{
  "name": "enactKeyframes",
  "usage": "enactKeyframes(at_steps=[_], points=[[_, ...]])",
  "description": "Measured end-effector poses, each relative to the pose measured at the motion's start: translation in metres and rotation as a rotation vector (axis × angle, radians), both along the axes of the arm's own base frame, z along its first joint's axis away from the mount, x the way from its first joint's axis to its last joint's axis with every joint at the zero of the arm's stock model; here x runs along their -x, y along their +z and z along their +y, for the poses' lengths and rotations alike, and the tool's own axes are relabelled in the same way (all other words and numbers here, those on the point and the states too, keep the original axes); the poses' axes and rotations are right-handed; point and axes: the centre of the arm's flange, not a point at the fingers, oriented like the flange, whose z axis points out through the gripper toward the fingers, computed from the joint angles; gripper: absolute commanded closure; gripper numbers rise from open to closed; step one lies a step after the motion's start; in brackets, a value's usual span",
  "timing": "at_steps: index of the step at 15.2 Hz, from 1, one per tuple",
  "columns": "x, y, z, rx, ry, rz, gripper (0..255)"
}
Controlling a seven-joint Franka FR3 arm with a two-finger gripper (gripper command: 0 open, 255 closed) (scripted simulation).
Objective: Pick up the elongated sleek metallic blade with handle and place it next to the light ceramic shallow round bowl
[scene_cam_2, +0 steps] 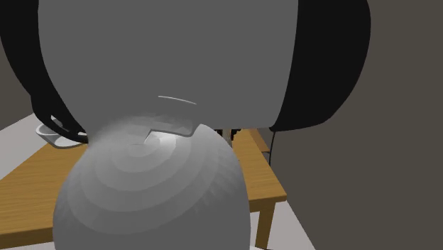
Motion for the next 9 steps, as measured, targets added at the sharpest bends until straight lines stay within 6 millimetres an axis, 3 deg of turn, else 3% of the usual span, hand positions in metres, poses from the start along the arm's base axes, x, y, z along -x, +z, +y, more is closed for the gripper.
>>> enactKeyframes(at_steps=[9], points=[[0.001, 0.048, 0.000, 0.000, 0.000, 0.000, 255]])
